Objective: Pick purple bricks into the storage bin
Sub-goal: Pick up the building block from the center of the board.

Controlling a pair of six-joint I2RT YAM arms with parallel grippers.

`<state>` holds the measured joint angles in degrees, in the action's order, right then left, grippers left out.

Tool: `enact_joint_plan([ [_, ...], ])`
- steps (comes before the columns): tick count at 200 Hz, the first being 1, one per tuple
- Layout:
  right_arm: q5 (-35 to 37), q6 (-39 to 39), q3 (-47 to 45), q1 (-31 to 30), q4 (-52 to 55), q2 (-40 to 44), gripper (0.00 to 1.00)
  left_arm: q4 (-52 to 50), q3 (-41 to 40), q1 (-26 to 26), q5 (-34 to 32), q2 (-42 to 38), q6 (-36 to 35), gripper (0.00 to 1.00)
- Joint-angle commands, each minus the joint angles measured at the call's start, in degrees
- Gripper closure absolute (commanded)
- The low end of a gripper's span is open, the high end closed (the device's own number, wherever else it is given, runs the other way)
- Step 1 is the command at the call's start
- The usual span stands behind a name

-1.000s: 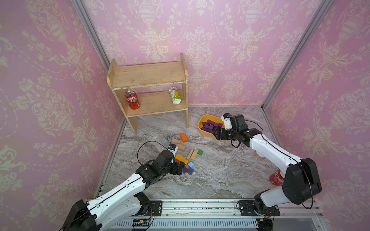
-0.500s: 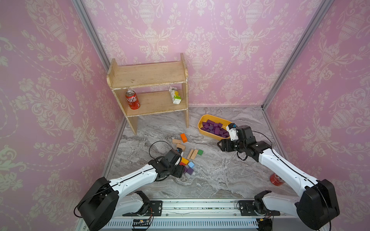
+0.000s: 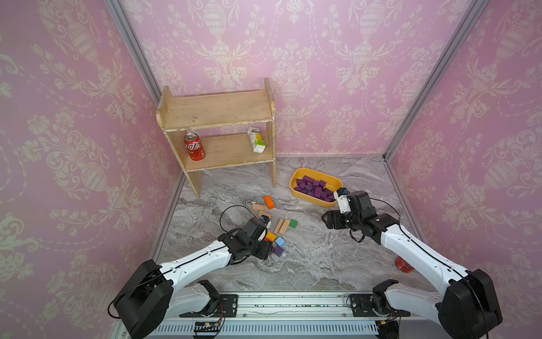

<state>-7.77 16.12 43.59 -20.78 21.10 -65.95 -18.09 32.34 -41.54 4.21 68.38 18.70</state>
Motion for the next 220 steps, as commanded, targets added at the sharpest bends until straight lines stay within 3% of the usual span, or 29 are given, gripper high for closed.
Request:
enact_joint_plan([
  [1,1.50,-1.43,-1.75,-0.04,-0.01,2.93,0.19,-1.43,0.56,-0.60,-0.82,0.22,-1.37,0.34],
  [62,3.79,-3.03,-4.14,0.12,0.38,7.11,0.15,-0.72,0.66,-0.74,-0.34,1.83,-1.91,0.40],
  [220,4.87,-2.67,-3.63,0.69,2.35,6.10,0.15,-0.44,3.54,-3.29,-0.52,5.71,-4.55,0.40],
])
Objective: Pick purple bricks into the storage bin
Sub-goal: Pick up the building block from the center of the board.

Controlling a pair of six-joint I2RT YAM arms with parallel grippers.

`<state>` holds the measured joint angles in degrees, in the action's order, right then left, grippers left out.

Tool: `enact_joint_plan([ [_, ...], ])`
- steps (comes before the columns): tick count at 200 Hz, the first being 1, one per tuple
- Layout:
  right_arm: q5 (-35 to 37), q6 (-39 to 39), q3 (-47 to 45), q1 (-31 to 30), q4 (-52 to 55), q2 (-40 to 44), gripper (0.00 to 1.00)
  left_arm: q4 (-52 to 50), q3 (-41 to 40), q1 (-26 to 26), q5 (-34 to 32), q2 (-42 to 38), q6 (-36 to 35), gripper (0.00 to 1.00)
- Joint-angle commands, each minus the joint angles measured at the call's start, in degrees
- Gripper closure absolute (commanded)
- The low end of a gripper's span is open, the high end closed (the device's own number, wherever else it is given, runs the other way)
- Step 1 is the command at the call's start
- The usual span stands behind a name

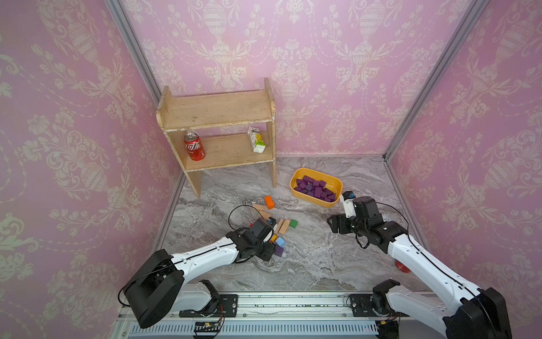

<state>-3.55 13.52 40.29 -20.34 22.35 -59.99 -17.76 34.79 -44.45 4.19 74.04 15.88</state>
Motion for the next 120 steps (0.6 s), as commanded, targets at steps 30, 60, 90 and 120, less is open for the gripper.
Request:
enact_joint_plan([
  [30,0.80,-0.01,-0.56,0.34,1.03,0.30,0.15,-0.52,1.30,-0.38,0.41,1.02,-2.53,0.46],
  [60,0.74,-0.25,-0.47,0.34,0.92,-0.17,0.15,-0.94,2.84,-0.38,0.30,3.46,-2.87,0.46],
  [90,0.91,-0.22,-0.48,0.54,1.21,-0.37,0.15,-1.31,3.42,-0.66,1.02,4.46,-2.78,0.45],
  [120,0.84,0.02,-0.48,0.59,1.34,-0.45,0.15,-1.63,3.38,-1.18,-0.49,4.01,-2.78,0.45],
])
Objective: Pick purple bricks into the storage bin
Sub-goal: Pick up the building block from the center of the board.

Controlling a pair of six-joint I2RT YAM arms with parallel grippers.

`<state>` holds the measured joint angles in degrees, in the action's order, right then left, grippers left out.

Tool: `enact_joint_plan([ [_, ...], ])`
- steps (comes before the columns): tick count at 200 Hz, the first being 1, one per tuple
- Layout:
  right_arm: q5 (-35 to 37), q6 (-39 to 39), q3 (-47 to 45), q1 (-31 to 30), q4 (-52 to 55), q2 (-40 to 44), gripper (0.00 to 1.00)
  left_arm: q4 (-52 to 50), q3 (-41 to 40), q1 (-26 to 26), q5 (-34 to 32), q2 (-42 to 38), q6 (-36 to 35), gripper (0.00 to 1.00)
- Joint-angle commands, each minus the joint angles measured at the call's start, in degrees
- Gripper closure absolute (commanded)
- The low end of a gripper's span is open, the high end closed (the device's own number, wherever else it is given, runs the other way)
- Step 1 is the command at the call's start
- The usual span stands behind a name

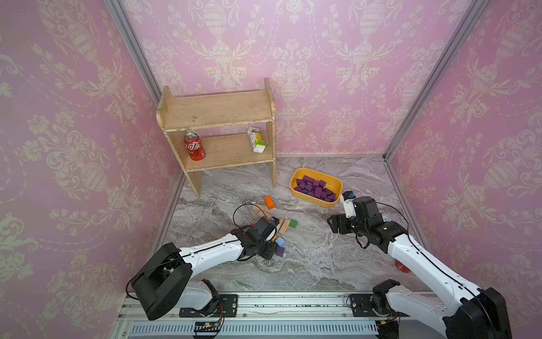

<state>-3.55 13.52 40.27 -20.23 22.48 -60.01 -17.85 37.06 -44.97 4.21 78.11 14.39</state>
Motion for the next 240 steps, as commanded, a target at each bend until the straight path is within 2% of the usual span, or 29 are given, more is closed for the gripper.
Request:
enact_joint_plan([
  [1,0.83,0.06,-0.46,0.46,1.23,-0.45,0.15,-1.56,1.10,-0.65,-0.60,-0.06,-1.29,0.45],
  [42,1.41,0.26,-0.97,0.50,0.31,-0.04,0.15,-2.72,2.19,-0.64,-1.26,2.46,-1.56,0.47],
  [73,3.57,1.13,-1.43,0.49,-1.35,0.78,0.15,-2.64,2.53,-0.65,-2.57,2.84,-1.52,0.60],
  [125,9.27,1.99,-2.65,0.60,-5.00,2.77,0.14,-1.86,4.45,-0.65,-6.21,0.61,-2.76,0.71],
  [170,15.35,1.54,-4.48,0.54,-11.41,4.19,0.12,2.90,6.15,-0.61,-6.65,-1.20,-4.83,0.73],
  [240,14.71,0.18,-3.15,0.56,-16.03,-0.67,0.12,4.65,8.27,0.93,-7.89,1.05,-7.87,0.74],
])
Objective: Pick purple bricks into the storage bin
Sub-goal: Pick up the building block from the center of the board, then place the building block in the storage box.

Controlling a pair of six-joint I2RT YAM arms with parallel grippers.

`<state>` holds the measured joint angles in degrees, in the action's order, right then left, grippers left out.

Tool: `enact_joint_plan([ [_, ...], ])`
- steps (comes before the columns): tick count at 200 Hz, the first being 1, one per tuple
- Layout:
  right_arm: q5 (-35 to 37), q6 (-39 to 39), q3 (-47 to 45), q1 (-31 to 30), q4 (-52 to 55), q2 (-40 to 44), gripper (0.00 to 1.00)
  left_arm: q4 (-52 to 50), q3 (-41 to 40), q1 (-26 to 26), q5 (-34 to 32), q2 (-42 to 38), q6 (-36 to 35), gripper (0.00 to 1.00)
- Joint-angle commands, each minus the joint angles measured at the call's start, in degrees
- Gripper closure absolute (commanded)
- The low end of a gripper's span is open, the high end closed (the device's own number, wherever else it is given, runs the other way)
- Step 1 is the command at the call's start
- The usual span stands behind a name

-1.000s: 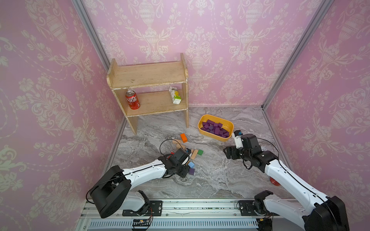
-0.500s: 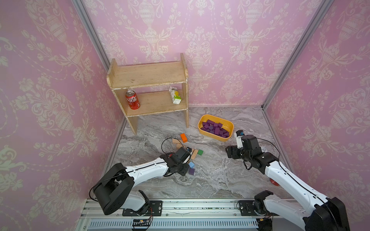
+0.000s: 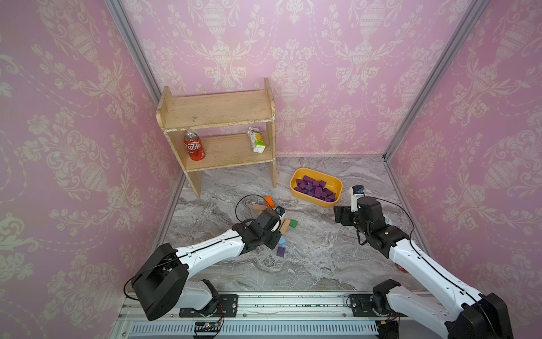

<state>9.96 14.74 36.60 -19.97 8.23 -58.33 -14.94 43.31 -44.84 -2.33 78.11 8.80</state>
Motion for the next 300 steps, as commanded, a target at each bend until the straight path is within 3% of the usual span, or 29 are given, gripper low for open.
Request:
enact_joint_plan([
  [1,1.25,-1.04,0.64,0.33,-1.75,-2.47,0.12,1.88,2.03,0.80,-1.32,1.16,-2.33,0.74],
  [89,-0.78,0.83,3.21,0.67,0.32,-8.26,0.12,4.48,12.47,1.41,-2.45,7.00,-6.05,0.74],
  [155,-1.00,2.47,4.15,1.98,2.70,-9.67,0.12,9.87,30.41,4.78,1.80,23.73,-8.85,0.74],
  [226,-4.41,4.29,2.78,2.65,3.64,-12.54,0.12,8.22,49.94,6.92,5.89,39.14,-10.73,0.73],
  [237,-5.51,4.18,3.12,2.75,3.89,-13.57,0.12,8.09,51.98,7.36,5.95,40.94,-10.50,0.65],
  [267,-7.65,3.59,4.40,2.82,5.41,-15.54,0.11,8.48,54.38,7.86,4.12,43.18,-9.85,0.20],
  [300,-9.60,2.92,4.30,2.87,6.60,-16.19,0.11,8.35,53.03,7.87,2.64,41.20,-9.78,0.07],
])
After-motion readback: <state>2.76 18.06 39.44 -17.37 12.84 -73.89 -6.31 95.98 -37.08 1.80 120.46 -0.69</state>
